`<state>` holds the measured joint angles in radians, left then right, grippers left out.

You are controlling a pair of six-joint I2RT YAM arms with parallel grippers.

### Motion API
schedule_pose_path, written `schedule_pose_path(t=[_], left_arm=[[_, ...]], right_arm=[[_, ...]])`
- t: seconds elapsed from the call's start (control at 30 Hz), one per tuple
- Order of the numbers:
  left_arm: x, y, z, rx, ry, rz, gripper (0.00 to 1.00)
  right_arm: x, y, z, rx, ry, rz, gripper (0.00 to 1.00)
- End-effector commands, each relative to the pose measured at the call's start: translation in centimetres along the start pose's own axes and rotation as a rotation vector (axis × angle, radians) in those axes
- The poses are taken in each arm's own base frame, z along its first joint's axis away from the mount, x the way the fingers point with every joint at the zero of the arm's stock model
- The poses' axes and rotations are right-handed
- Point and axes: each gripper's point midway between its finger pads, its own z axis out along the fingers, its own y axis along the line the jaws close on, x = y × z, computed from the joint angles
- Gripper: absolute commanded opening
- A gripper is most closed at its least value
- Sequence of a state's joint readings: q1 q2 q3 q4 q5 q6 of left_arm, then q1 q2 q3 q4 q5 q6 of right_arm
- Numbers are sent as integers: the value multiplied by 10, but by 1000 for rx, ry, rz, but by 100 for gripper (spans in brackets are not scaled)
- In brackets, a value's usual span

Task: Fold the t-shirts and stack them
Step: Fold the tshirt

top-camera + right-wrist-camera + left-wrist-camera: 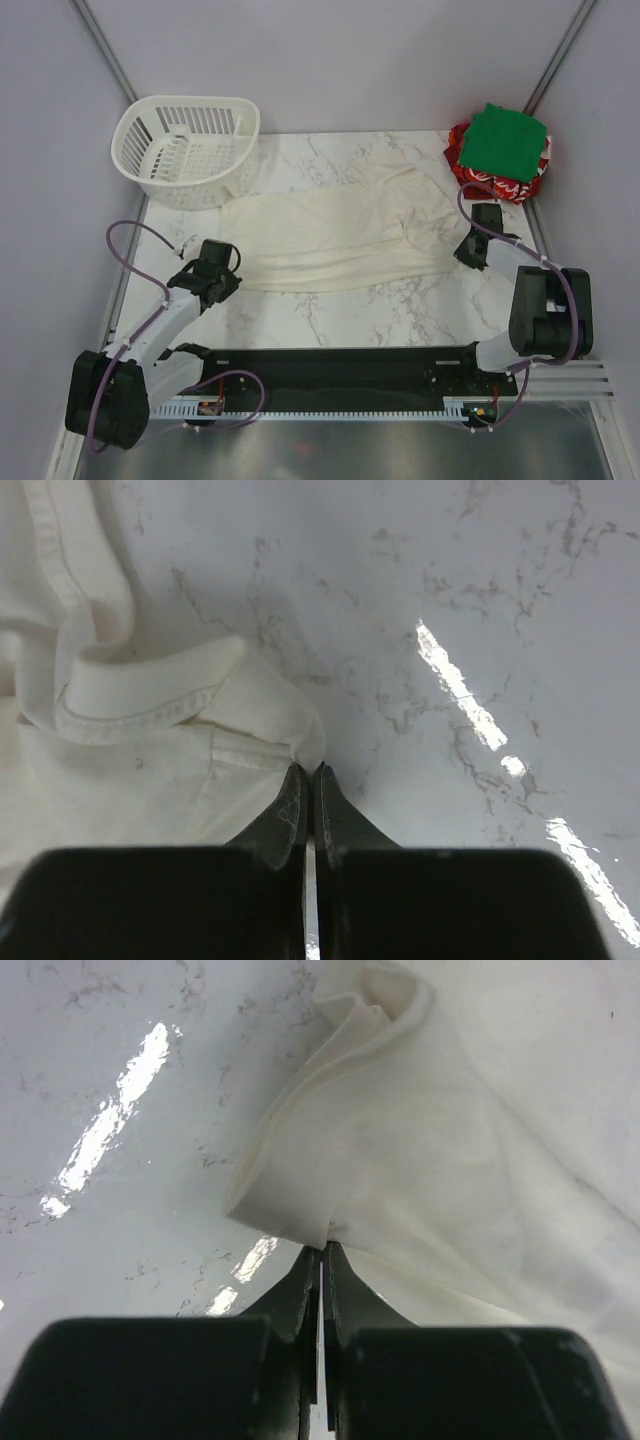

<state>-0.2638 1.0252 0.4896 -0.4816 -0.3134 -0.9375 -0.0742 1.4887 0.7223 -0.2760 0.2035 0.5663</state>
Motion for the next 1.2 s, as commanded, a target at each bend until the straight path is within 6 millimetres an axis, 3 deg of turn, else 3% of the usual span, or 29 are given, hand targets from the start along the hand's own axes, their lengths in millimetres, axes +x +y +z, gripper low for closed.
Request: schedule_pose_path(t=[0.0, 0.1, 0.27, 0.4, 0.47, 0.5, 0.6, 0.63, 0.67, 0.73, 0.77, 0.87, 0.9, 1.0, 1.07, 1.1, 1.13, 1.17], left_arm=[[-2, 16, -4, -48, -3, 46, 2], [5, 15, -8, -29, 37, 32, 2], [-7, 14, -14, -25, 26, 17, 2], [-5, 9, -24, -3, 56, 8, 2], [-4, 7, -29, 12, 67, -4, 2], [-3, 4, -32, 32, 76, -12, 2], [3, 2, -41, 61, 110, -22, 2], [3, -1, -45, 78, 118, -24, 3], [5, -3, -49, 95, 130, -19, 5], [-1, -20, -67, 184, 140, -3, 12], [0, -21, -75, 197, 158, 30, 28], [-15, -30, -97, 258, 125, 100, 67], [-16, -27, -101, 249, 122, 122, 71], [-36, -29, -114, 265, 50, 232, 77], [-51, -35, -125, 277, 9, 279, 77], [-52, -40, -128, 303, 10, 297, 77], [-57, -47, -131, 332, -8, 311, 77], [-58, -50, -130, 349, -12, 345, 76]], right_arm=[[5, -36, 6, 135, 20, 32, 0], [7, -51, -5, 169, -5, 58, 0], [-9, -78, -33, 180, -68, 171, 0], [-15, -76, -51, 116, -64, 234, 2], [-11, -67, -56, 65, -47, 243, 13], [-9, -66, -59, 54, -45, 247, 27], [-4, -71, -68, 68, -44, 247, 51], [-4, -73, -70, 73, -54, 253, 53], [-7, -74, -74, 70, -75, 263, 55], [-23, -75, -91, 57, -174, 307, 73], [-33, -73, -98, 34, -220, 320, 81], [-56, -58, -118, -57, -296, 318, 86], [-60, -52, -120, -85, -297, 306, 87], [-70, -16, -125, -265, -295, 271, 86], [-62, 21, -131, -400, -241, 203, 82], [-57, 36, -123, -413, -206, 153, 79], [-50, 68, -135, -472, -185, 57, 78], [-47, 76, -132, -447, -181, 21, 78]])
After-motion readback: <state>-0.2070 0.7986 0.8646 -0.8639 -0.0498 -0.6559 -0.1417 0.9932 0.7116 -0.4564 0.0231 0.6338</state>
